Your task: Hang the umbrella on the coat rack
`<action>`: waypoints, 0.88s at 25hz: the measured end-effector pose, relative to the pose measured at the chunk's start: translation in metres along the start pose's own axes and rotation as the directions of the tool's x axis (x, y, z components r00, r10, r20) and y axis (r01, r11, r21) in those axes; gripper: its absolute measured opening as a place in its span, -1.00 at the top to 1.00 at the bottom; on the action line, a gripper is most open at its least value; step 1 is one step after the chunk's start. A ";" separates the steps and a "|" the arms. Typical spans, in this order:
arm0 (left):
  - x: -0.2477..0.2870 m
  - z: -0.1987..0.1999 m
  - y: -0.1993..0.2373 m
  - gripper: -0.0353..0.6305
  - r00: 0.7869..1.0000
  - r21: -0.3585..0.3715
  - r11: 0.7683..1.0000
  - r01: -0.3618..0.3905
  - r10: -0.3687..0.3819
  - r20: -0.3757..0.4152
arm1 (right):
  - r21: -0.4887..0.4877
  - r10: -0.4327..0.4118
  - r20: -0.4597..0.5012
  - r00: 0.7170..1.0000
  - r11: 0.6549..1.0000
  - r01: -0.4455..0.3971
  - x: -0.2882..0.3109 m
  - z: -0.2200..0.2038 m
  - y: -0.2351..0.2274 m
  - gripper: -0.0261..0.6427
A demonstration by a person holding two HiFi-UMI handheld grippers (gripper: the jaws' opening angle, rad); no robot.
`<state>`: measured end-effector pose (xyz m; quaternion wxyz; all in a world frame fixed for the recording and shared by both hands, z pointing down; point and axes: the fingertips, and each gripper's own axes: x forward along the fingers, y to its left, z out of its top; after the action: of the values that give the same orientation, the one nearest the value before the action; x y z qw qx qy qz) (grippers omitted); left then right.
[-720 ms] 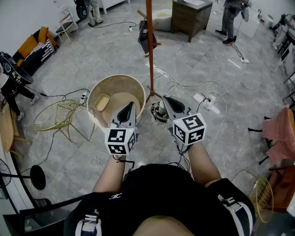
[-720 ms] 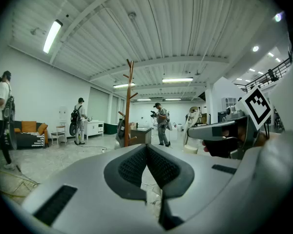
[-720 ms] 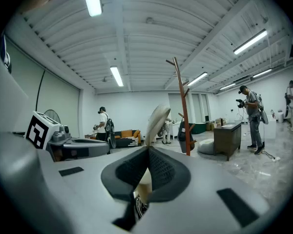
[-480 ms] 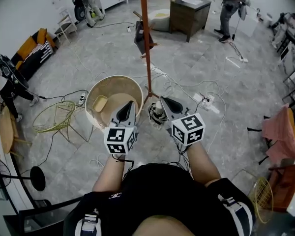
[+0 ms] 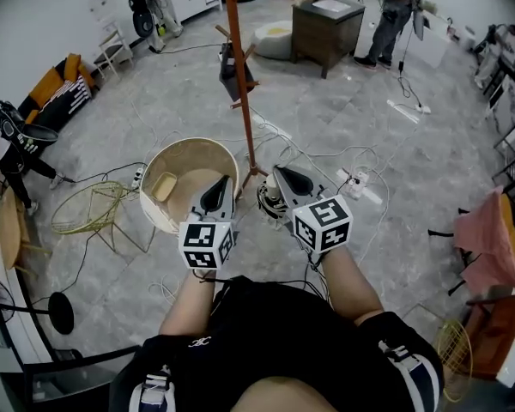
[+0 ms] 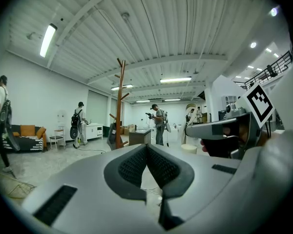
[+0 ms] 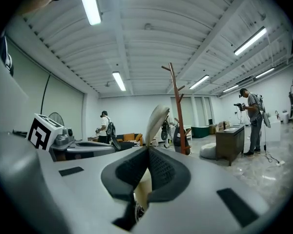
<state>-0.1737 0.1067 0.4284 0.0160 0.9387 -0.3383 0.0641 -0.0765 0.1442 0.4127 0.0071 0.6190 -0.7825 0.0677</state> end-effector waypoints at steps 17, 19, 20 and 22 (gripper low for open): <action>0.116 0.001 -0.016 0.84 0.998 -0.014 0.998 0.062 -0.061 0.005 | -0.010 -0.103 0.010 0.995 0.995 0.103 0.030 0.013 -0.125 0.87; 0.136 0.005 -0.008 0.84 0.998 -0.016 0.998 0.066 -0.066 0.014 | -0.020 -0.098 0.013 0.995 0.995 0.099 0.043 0.017 -0.138 0.87; 0.147 0.008 -0.005 0.84 0.997 -0.015 0.998 0.069 -0.069 0.019 | -0.025 -0.097 0.014 0.995 0.995 0.098 0.051 0.020 -0.145 0.87; 0.172 0.013 0.005 0.84 0.997 -0.016 0.997 0.074 -0.074 0.024 | -0.030 -0.096 0.015 0.995 0.995 0.096 0.069 0.027 -0.162 0.87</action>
<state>-0.0441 -0.0067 0.4384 0.0222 0.9512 -0.3039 0.0494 0.0662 0.0385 0.4084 0.0146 0.6562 -0.7527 0.0511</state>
